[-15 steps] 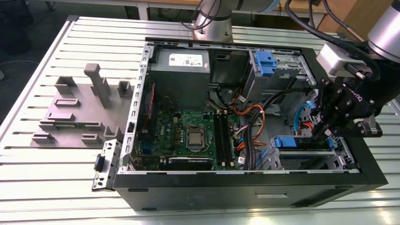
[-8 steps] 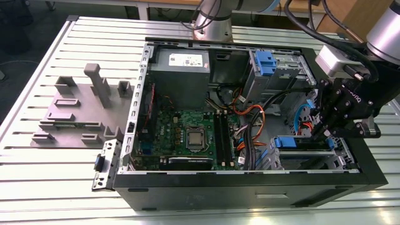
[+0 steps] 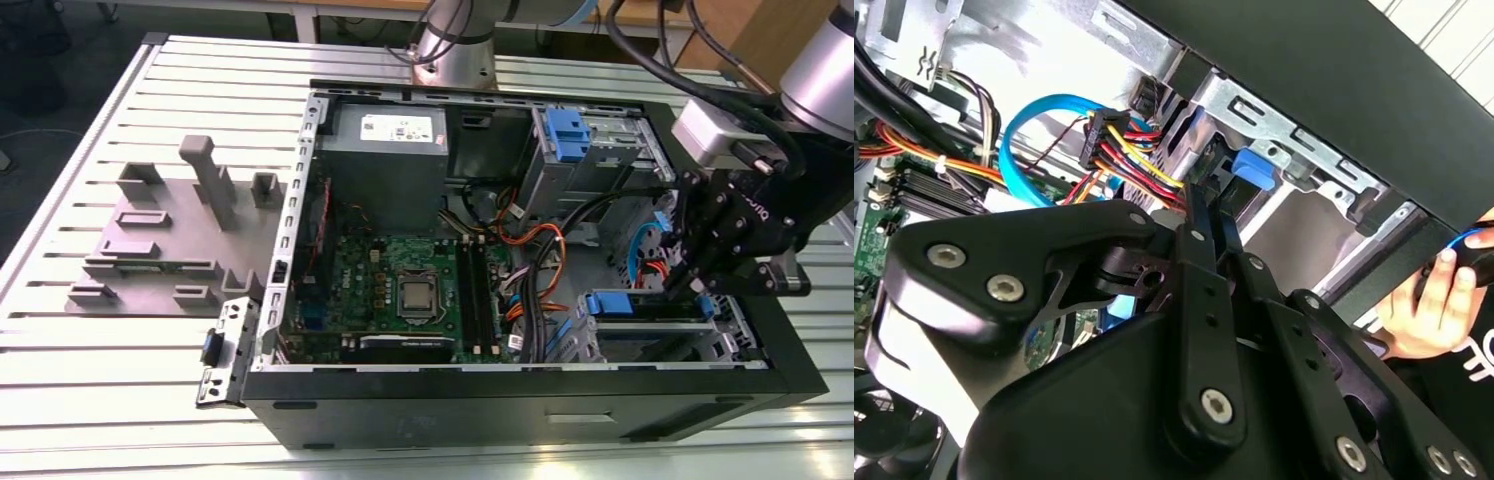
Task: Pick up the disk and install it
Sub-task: 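Insert the first disk wire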
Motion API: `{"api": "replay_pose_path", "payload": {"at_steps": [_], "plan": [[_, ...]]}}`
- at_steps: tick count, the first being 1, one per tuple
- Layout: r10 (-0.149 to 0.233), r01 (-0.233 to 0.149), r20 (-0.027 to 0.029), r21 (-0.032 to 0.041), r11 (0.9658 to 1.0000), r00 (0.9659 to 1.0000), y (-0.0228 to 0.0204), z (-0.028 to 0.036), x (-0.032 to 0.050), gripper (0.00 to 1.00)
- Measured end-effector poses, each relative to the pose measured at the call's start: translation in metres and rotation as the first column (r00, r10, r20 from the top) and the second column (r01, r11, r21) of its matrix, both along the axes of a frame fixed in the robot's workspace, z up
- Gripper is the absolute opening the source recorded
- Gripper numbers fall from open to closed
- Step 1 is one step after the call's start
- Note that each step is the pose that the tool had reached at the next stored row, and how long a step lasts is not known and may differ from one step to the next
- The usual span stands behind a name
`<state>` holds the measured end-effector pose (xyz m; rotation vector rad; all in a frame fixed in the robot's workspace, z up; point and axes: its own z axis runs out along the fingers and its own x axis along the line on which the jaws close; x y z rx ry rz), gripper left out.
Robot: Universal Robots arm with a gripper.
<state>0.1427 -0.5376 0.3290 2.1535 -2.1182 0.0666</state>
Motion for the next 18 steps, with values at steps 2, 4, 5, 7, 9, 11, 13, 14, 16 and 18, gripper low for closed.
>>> {"api": "replay_pose_path", "payload": {"at_steps": [2,4,5,7,9,11,13,14,16,18], "plan": [[0.0,0.0,0.0,-0.0001,1.0,1.0,0.0,-0.0002,0.0,0.16],[0.0,0.0,0.0,-0.0001,1.0,1.0,0.0,-0.0005,0.0,0.16],[0.0,0.0,0.0,0.0,1.0,1.0,0.0,-0.0006,0.0,0.16],[0.0,0.0,0.0,-0.0001,1.0,1.0,0.0,-0.0007,0.0,0.16],[0.0,0.0,0.0,0.0005,1.0,1.0,0.0,-0.0009,0.0,0.16],[0.0,0.0,-0.0001,0.0007,1.0,1.0,0.0,0.0001,0.0,0.18],[0.0,0.0,0.0,0.0006,1.0,1.0,0.0,0.003,0.0,0.24],[0.0,0.0,0.0,0.0007,1.0,1.0,0.0,0.0051,0.0,0.24],[0.0,0.0,-0.0005,0.0006,1.0,1.0,0.0,0.0072,0.0,0.24],[0.0,0.0,-0.0009,0.0011,1.0,1.0,0.0,0.0078,0.0001,0.24]]}}
